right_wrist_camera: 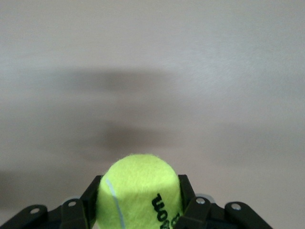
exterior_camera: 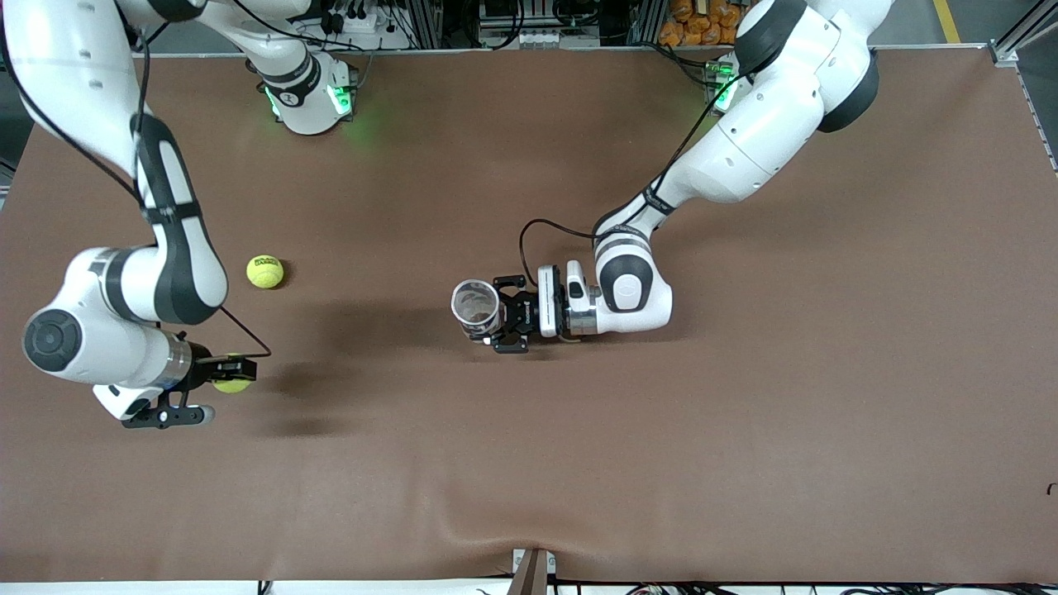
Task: Insert tennis ball vertically with right arm
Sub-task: 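Stand the tube upright with the left gripper and lift the ball, then move the ball over the tube opening with the right gripper and release, then grasp the second tennis ball with the right gripper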
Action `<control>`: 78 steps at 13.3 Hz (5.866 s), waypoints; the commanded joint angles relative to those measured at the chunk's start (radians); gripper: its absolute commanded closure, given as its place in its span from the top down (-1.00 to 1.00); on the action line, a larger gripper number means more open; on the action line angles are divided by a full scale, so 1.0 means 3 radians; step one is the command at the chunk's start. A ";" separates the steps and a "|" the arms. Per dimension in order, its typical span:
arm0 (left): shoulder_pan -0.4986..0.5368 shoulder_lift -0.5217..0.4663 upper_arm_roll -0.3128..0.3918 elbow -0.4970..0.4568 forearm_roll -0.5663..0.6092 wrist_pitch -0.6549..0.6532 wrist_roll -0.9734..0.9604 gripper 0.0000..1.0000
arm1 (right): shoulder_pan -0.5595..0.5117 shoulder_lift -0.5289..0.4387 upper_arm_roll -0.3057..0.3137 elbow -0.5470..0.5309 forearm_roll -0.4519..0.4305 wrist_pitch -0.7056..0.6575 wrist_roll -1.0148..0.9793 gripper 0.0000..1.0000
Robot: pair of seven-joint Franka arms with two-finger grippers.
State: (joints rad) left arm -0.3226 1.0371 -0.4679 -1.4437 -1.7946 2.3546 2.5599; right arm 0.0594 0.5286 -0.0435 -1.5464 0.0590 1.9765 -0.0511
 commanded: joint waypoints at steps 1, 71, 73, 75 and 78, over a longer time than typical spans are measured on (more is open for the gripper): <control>-0.0116 -0.0082 -0.0005 -0.0107 -0.0317 0.0337 0.0333 0.59 | 0.0215 -0.0252 0.0002 0.0149 0.0064 -0.0436 0.0308 -0.30; -0.0239 0.0015 -0.0005 -0.0102 -0.0701 0.0358 0.0814 0.67 | -0.0428 -0.0591 -0.0008 -0.2377 -0.0054 0.0729 0.0436 0.24; -0.0234 0.0015 -0.0005 -0.0107 -0.0706 0.0358 0.0834 0.67 | -0.0433 -0.0611 -0.0003 -0.2332 -0.0033 0.0703 0.0441 -0.14; -0.0234 0.0020 -0.0005 -0.0102 -0.0711 0.0358 0.0834 0.66 | -0.0388 -0.0703 0.0022 -0.2103 -0.0033 0.0612 0.0431 -0.15; -0.0234 0.0020 -0.0005 -0.0102 -0.0711 0.0358 0.0834 0.65 | -0.0296 -0.0678 0.0130 -0.1219 0.0369 -0.0230 0.0492 -0.16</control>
State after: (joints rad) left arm -0.3860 1.0382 -0.4666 -1.4729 -1.9620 2.4427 2.7215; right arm -0.0433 0.3346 -0.0237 -2.0681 0.0897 2.0513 0.0911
